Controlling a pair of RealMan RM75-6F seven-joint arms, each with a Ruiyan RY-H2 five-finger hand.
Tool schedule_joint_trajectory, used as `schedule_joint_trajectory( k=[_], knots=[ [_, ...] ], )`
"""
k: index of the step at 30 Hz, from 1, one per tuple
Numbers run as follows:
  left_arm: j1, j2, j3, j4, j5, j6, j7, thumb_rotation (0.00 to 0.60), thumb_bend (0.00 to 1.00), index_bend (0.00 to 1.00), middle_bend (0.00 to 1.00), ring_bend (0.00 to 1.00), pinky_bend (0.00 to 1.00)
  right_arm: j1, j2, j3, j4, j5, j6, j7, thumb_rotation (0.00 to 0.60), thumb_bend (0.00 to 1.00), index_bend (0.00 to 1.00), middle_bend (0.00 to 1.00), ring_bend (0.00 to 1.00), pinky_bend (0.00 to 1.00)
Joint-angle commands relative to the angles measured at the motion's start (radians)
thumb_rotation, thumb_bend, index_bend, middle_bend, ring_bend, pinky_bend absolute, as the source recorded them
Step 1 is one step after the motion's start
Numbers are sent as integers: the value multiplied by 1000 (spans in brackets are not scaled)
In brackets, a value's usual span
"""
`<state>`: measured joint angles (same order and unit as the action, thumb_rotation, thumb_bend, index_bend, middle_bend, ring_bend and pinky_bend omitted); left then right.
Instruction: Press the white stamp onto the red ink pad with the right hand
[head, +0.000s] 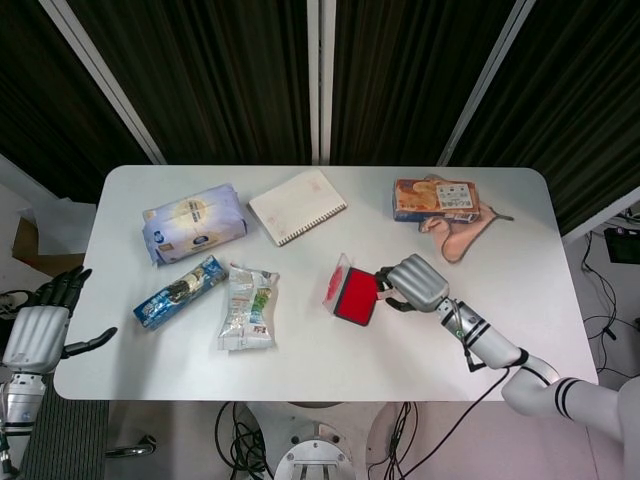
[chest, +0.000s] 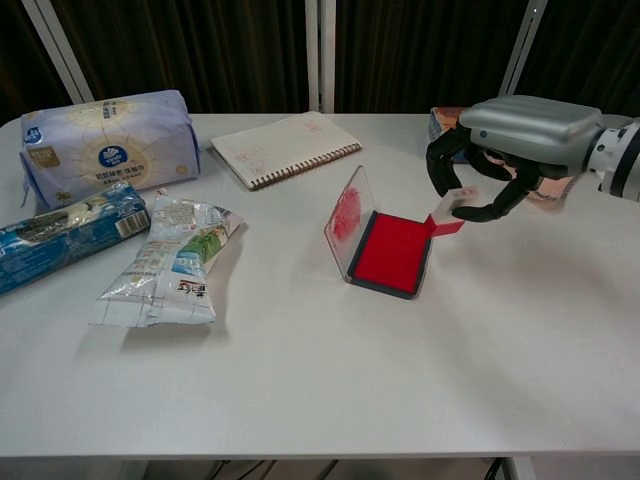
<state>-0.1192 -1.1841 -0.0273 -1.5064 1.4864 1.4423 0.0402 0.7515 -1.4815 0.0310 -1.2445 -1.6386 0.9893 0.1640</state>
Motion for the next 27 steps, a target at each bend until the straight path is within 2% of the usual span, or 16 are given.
schedule_joint_trajectory(
  k=[1,5,9,27],
  knots=[
    [0,-1,0,2,-2,-3,-4,20,21,0,65,77,171,62,-2,37,-42,63,-111,47,600,313,691,606,791,1000],
    [-2,-2,0,8,-1,-6,-12,23,22,0,65,77,171,109,-25,52,-25,112,-209,43,600,313,711,621,790,1000],
    [-3,0,-1,14,-4,-11,-19,22,21,0,65,77,171,133,-39,59,-18,145,-262,32,600,314,718,626,791,1000],
    [-15,-8,-6,39,-11,-32,-44,21,21,0,65,77,171,153,-41,59,-31,220,-300,-135,600,315,743,648,790,1000]
  ],
)
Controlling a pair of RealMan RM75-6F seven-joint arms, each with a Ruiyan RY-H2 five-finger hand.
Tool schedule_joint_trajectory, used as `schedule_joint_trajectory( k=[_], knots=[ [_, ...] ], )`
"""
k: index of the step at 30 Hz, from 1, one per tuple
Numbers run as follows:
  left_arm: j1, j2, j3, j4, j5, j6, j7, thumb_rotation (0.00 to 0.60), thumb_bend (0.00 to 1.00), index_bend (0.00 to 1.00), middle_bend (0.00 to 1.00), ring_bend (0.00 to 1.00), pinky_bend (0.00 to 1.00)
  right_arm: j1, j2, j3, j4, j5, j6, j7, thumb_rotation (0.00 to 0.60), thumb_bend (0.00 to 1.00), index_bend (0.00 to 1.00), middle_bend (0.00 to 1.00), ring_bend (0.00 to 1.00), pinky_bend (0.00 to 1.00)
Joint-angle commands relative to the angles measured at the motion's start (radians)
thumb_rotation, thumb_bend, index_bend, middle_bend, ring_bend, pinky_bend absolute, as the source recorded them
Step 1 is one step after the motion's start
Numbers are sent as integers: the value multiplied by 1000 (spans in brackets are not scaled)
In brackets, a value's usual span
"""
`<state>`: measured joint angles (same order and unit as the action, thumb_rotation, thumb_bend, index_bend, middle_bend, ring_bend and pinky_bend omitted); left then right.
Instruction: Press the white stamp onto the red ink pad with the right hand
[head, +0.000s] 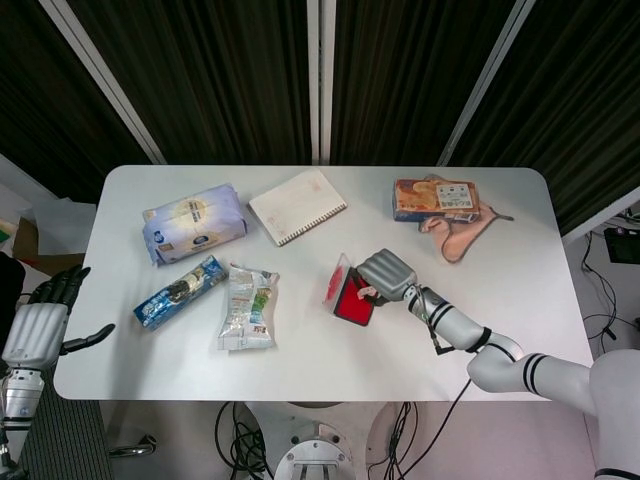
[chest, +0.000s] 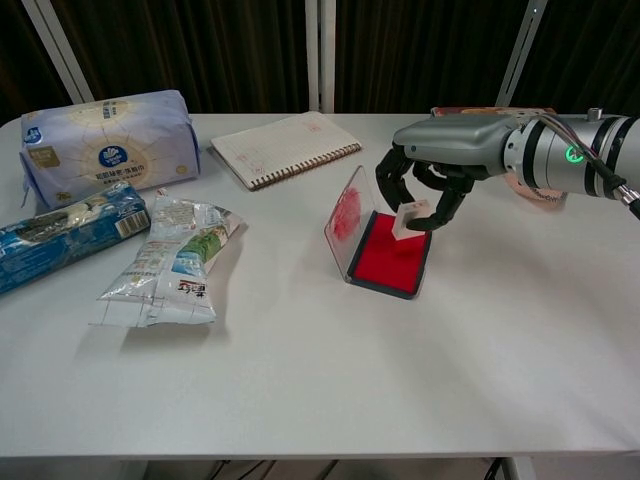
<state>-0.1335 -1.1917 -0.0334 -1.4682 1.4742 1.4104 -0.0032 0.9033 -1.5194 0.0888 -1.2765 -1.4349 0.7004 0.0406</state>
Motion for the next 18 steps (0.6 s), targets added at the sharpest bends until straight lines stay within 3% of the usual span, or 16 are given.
schedule_joint_trajectory(
  k=[1,18],
  knots=[
    [-1,-1,0,1,2,1,0,20,22,0,65,77,171,2,-6,2,2,23,-15,-13,600,316,744,648,790,1000],
    [2,1,1,7,-4,-1,-4,22,21,0,65,77,171,7,-42,-2,46,57,-30,-26,600,333,761,658,790,1000]
  ],
)
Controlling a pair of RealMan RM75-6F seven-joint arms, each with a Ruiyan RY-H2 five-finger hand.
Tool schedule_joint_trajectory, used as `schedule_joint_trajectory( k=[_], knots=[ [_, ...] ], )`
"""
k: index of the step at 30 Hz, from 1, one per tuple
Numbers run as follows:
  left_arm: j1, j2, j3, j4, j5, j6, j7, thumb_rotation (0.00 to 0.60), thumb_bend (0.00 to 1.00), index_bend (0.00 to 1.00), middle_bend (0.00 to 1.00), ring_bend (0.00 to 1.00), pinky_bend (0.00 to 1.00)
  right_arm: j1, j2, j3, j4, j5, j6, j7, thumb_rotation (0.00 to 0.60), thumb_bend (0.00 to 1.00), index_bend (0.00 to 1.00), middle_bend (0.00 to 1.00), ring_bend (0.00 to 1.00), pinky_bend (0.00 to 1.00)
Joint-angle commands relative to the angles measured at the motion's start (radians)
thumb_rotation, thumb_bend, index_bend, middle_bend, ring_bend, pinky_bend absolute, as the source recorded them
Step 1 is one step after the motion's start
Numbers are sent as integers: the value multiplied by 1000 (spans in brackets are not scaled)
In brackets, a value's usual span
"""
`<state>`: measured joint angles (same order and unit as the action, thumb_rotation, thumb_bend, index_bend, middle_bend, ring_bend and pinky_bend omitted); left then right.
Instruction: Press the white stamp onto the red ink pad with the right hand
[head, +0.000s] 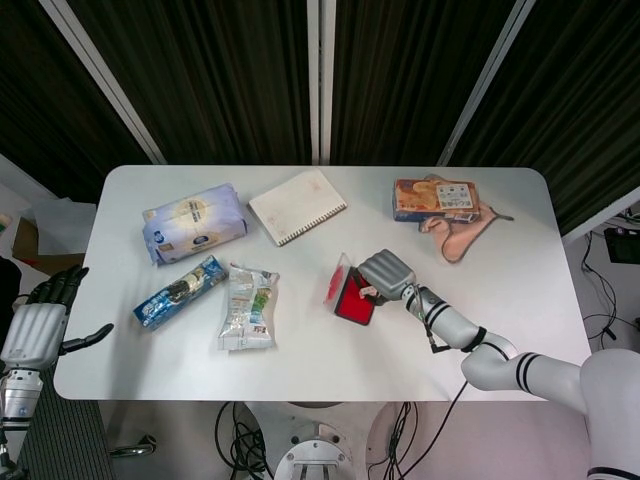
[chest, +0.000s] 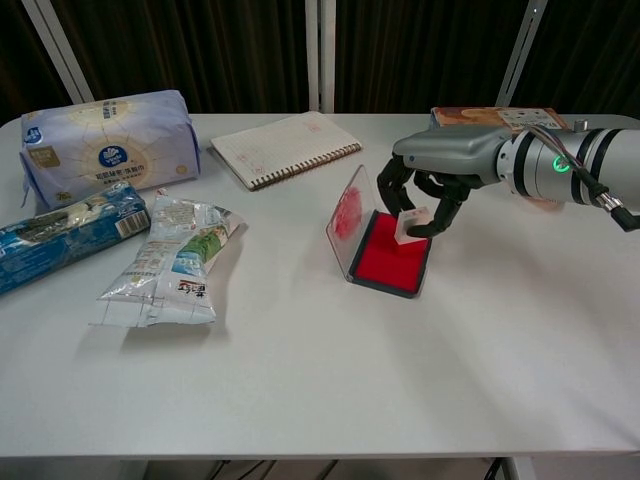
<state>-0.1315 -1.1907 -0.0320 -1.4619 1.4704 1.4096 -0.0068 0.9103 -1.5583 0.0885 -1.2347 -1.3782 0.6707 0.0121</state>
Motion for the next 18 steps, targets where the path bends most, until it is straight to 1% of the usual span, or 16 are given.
schedule_joint_trajectory(
  k=[1,13,18],
  knots=[
    [0,0,0,1,0,0,-1,20,21,0,65,77,171,0,-4,-2,8,0,-1,3,600,336,762,659,790,1000],
    [1,-2,0,8,-5,-3,-6,24,22,0,65,77,171,2,-31,-7,51,-2,-7,19,600,357,787,677,790,1000],
    [3,-2,-1,9,-6,-1,-8,19,21,0,65,77,171,3,-31,-7,52,-6,-6,28,600,360,789,679,790,1000]
  ],
)
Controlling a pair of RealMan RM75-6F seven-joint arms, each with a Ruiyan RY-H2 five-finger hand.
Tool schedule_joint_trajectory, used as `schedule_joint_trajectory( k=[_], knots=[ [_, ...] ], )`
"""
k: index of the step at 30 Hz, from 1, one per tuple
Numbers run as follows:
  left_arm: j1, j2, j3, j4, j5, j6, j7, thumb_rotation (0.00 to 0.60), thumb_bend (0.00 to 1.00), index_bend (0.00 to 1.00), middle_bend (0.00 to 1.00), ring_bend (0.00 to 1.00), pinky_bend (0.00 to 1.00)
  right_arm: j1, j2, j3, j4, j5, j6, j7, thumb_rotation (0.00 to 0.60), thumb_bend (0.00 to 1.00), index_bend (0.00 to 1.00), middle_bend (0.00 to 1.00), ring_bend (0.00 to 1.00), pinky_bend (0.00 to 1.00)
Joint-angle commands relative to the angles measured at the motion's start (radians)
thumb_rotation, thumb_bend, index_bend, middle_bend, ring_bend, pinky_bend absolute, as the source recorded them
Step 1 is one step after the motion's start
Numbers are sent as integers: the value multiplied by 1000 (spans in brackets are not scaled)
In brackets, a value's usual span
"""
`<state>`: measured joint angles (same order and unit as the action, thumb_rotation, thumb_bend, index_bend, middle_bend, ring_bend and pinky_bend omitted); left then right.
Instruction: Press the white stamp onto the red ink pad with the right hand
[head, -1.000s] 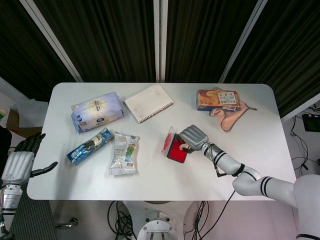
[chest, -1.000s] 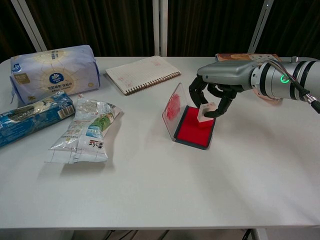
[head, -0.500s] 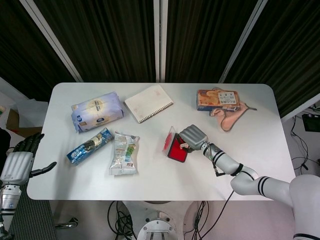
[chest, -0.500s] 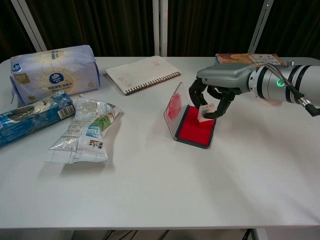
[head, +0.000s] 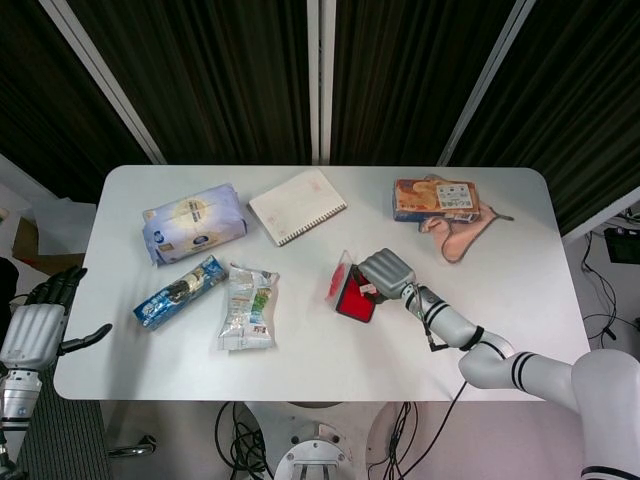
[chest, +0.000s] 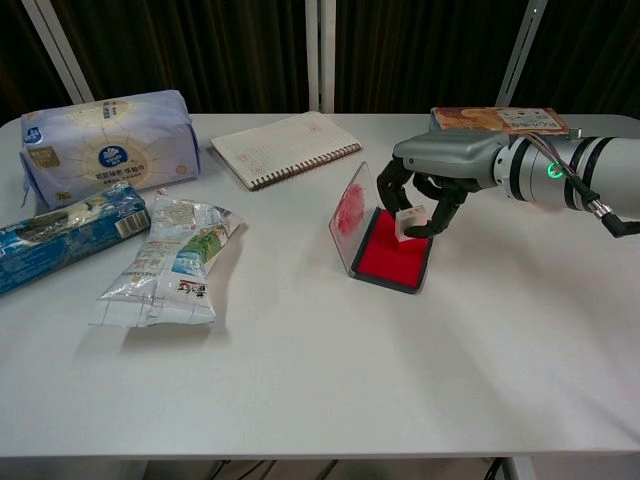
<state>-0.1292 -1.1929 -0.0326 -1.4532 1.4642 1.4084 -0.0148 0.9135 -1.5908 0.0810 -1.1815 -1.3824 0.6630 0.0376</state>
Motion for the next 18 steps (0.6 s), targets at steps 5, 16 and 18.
schedule_joint_trajectory(
  k=[5,16,18],
  knots=[
    [1,3,0,-4,3,5,0,23,21,0,65,77,171,-10,40,16,-54,-20,52,20,600,360,789,680,790,1000],
    [-1,7,4,-33,18,11,20,23,21,0,65,77,171,-111,254,-5,-290,-98,237,57,600,360,790,682,790,1000],
    [-2,5,5,-37,20,9,26,21,21,0,65,77,171,-135,272,-29,-295,-106,247,70,600,360,790,682,790,1000]
  ],
)
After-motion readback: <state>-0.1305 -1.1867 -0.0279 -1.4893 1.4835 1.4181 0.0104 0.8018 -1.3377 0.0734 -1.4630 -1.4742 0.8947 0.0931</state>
